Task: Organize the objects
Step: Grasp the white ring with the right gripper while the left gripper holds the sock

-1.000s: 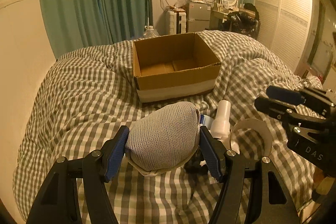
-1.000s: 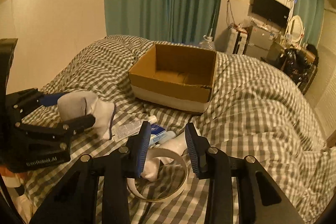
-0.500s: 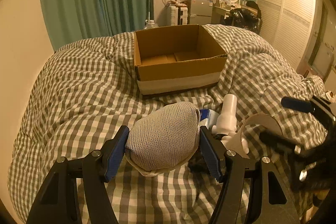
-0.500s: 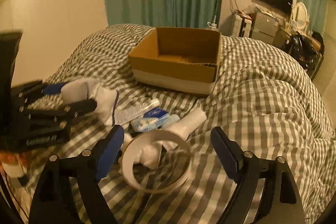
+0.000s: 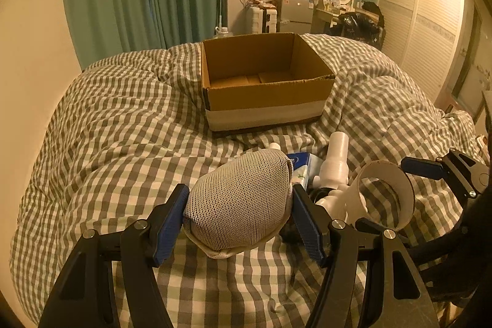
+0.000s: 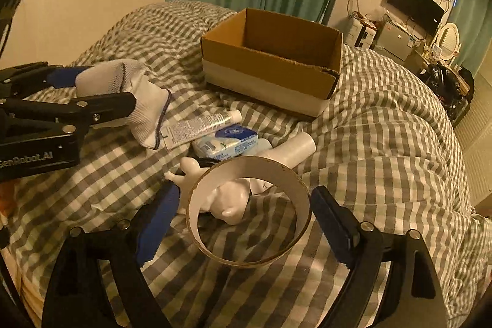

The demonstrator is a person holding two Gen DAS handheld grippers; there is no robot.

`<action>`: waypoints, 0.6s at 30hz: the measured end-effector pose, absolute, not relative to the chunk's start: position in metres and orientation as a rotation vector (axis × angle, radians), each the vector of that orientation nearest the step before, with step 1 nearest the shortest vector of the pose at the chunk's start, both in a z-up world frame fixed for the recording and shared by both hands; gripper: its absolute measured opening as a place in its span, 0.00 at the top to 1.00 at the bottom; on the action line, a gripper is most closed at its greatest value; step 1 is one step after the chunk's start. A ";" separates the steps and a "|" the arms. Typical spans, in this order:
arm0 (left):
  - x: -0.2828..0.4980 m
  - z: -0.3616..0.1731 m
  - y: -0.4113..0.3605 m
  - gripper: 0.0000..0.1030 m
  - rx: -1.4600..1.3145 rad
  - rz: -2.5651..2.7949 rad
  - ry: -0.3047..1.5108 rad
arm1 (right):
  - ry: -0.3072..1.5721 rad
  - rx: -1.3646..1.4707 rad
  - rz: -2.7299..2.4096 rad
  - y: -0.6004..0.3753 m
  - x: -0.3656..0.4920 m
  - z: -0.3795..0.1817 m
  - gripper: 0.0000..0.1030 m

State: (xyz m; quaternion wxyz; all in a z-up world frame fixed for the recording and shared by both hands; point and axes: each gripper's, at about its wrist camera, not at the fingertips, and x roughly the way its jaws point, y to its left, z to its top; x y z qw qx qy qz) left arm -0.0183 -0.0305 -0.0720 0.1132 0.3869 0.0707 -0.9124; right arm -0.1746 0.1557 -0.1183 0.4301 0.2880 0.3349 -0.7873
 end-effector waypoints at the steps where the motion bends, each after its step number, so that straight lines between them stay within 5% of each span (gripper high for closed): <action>1: -0.019 -0.073 -0.030 0.33 1.138 -2.676 0.207 | 0.850 0.719 -1.971 0.155 -0.175 -0.120 0.12; 18: -0.021 -0.081 -0.020 0.33 1.163 -2.672 0.181 | 0.830 0.733 -2.030 0.155 -0.187 -0.126 0.16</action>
